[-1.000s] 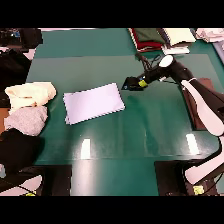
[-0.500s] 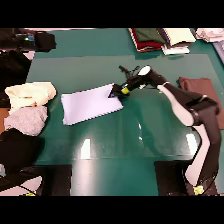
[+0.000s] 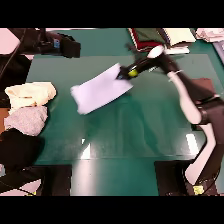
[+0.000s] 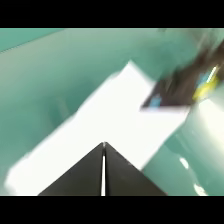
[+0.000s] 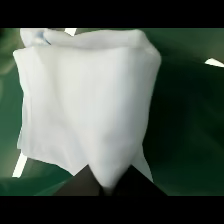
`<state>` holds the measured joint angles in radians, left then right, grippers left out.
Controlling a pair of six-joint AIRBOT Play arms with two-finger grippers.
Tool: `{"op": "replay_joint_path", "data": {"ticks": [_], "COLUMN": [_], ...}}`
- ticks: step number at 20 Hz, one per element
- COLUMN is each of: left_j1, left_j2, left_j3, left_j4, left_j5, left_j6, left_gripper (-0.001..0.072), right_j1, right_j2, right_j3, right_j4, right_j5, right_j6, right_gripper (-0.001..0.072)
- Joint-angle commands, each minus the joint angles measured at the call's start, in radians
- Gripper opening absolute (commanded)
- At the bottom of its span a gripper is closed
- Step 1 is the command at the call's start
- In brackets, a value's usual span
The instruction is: Fold the shirts.
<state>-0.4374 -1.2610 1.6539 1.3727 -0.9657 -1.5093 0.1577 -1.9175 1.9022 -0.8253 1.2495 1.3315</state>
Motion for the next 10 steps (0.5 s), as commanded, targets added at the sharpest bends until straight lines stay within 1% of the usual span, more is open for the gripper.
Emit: {"op": "replay_joint_path", "data": {"ticks": [1,3,7,10], "left_j1": [-0.06,-0.06,-0.06,-0.06], "left_j2": [0.0,0.0,0.0,0.0], "left_j3": [0.0,0.0,0.0,0.0], "left_j4": [0.015,0.011,0.01,0.01], "left_j5": [0.023,0.042,0.083,0.098], "left_j6": [0.0,-0.001,-0.011,-0.012], "left_gripper": [0.0021,0.0022,0.0022,0.0022], "right_j1": [-0.234,-0.399,-0.684,-0.786], "right_j2": [0.151,0.232,0.325,0.349], "right_j3": [-0.039,-0.104,-0.203,-0.232], "right_j4": [-0.202,-0.245,-0.239,-0.237], "right_j5": [0.034,0.014,-0.063,-0.065], "right_j6": [0.06,0.07,0.124,0.131], "right_gripper": [0.0012,0.0012,0.0012,0.0012]}}
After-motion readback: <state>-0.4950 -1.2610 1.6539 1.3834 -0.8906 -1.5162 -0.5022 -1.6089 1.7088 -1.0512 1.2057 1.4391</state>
